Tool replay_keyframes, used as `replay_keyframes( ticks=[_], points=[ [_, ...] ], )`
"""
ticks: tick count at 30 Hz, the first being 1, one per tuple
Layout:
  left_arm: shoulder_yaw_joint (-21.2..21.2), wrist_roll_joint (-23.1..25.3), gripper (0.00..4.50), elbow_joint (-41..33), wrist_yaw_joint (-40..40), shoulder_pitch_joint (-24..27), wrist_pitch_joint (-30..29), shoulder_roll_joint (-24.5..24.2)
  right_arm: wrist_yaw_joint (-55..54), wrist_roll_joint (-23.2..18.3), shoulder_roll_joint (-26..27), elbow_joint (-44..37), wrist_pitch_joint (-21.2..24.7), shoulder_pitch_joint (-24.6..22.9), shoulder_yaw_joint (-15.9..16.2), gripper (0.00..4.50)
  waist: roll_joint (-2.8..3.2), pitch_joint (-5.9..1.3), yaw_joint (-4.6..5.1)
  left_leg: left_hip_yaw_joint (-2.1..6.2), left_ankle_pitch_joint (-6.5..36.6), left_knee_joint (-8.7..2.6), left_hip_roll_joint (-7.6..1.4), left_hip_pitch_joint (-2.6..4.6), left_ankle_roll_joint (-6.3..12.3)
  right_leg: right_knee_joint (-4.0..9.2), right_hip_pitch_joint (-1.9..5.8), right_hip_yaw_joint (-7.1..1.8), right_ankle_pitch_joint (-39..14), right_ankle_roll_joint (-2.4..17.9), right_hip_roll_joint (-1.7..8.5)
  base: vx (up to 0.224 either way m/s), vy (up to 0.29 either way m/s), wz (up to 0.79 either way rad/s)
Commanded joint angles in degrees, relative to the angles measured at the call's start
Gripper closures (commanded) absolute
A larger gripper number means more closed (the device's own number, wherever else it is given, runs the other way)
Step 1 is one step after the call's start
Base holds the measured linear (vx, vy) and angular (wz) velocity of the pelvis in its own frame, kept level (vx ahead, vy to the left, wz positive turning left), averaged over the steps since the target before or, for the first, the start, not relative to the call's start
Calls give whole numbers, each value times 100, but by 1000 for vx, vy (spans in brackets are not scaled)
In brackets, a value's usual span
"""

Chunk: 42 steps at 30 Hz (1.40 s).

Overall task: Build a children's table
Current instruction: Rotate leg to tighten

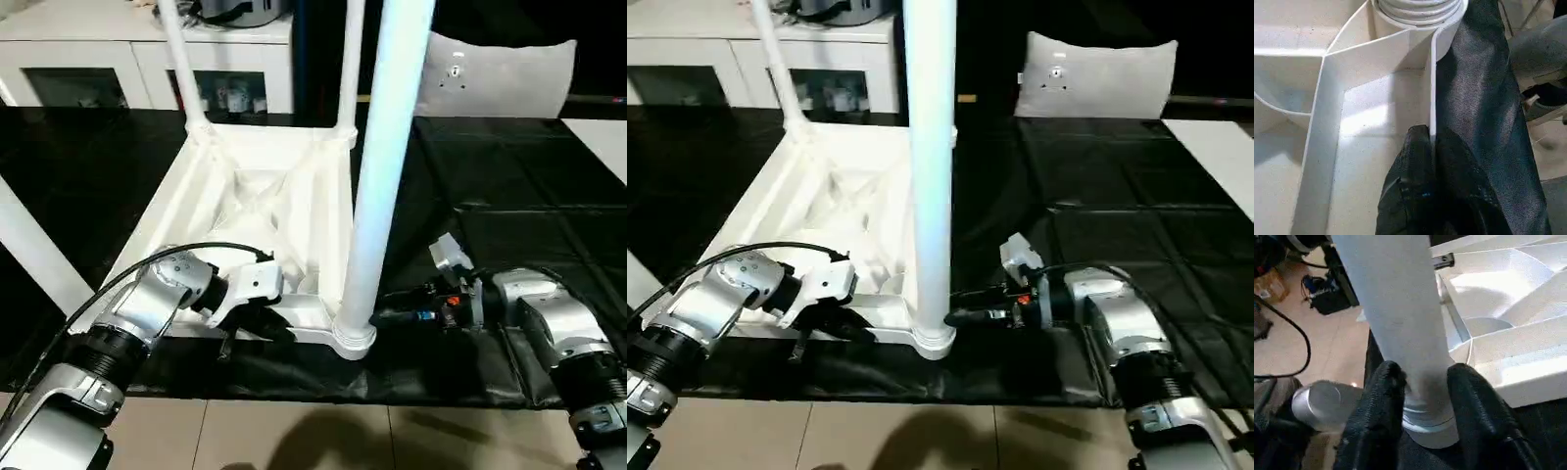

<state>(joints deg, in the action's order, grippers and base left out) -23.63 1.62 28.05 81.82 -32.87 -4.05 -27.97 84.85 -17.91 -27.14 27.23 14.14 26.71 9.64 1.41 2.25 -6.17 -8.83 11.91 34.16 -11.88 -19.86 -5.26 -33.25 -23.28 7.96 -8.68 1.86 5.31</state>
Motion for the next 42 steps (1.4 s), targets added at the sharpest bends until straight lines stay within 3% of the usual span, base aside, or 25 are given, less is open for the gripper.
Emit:
replay_keyframes(
  ticks=[1, 6, 10, 11, 15, 20, 23, 32, 37, 39, 41, 42],
  points=[
    [-272, -55, 450, -76, 179, 8, 18, 201, -133, -92, 124, -130, -13, 172, -6, 271, -65, -365, -9, -44, 816, -394, -142, -31, 409, 400, 367, -313, -2092, 757, 343, 0, 0, 0],
    [-247, -13, 450, -63, 178, 4, 17, 211, -330, 7, 247, -48, -241, 229, -54, 250, -60, -363, -14, -48, 792, -393, -141, -34, 416, 390, 366, -315, -2030, 810, 346, 0, 0, 0],
    [-237, 0, 450, -64, 177, 9, 22, 207, -284, -110, 312, -96, -125, 267, -142, 250, -64, -350, 3, -49, 891, -398, -128, -31, 393, 423, 366, -306, -2249, 729, 344, 0, 0, 0],
    [-236, 4, 450, -65, 172, 12, 25, 205, -197, -197, 299, -148, 18, 265, -152, 220, -70, -348, 11, -47, 903, -400, -130, -31, 398, 427, 366, -306, -2269, 719, 340, 0, 0, 0],
    [-227, 17, 450, -73, 159, 34, 35, 195, -86, -365, 275, -242, 339, 260, -179, 195, -64, -362, 10, -46, 859, -397, -143, -32, 438, 404, 361, -312, -2134, 767, 339, 0, 0, 0],
    [-216, 34, 450, -91, 146, 68, 43, 199, -184, -150, 305, -225, 36, 254, -103, 148, -68, -376, -34, -52, 693, -389, -154, -33, 422, 357, 357, -331, -1842, 878, 354, 0, 0, 0],
    [-213, 46, 450, -62, 130, 59, 65, 203, -178, -72, 310, -148, -5, 276, -63, 148, -72, -369, -30, -52, 710, -393, -146, -35, 412, 366, 365, -331, -1910, 850, 352, 0, 0, 0],
    [-181, 46, 450, -72, 101, 82, 28, 212, -121, -89, 267, -204, 201, 235, 1, 231, -73, -365, -29, -51, 761, -396, -145, -30, 396, 384, 362, -331, -2034, 784, 353, 0, 0, 0],
    [27, -93, 450, -269, -318, 140, -600, 416, -793, 34, 512, -475, 387, 55, 21, 248, -75, -353, -11, -52, 723, -404, -150, -37, 362, 370, 357, -337, -2007, 789, 352, 0, 0, 0],
    [213, -188, 450, -409, -750, 163, -1164, 626, -1808, 338, 833, -411, 433, 79, -70, 251, -72, -318, 15, -50, 880, -423, -130, -19, 258, 424, 344, -324, -2369, 686, 355, 0, 0, 0],
    [280, -155, 450, -445, -1042, 165, -1305, 754, -2404, 437, 1054, -319, 486, 143, -190, 253, -90, -264, 104, -39, 1254, -425, -64, 10, 115, 543, 330, -258, -3160, 395, 349, 0, 0, 0],
    [280, -155, 450, -445, -1042, 165, -1305, 754, -2404, 437, 1054, -319, 486, 143, -190, 255, -115, -260, 186, -18, 1361, -405, -15, -32, 73, 595, 375, -204, -3545, 138, 352, 0, 0, 0]
  ],
)
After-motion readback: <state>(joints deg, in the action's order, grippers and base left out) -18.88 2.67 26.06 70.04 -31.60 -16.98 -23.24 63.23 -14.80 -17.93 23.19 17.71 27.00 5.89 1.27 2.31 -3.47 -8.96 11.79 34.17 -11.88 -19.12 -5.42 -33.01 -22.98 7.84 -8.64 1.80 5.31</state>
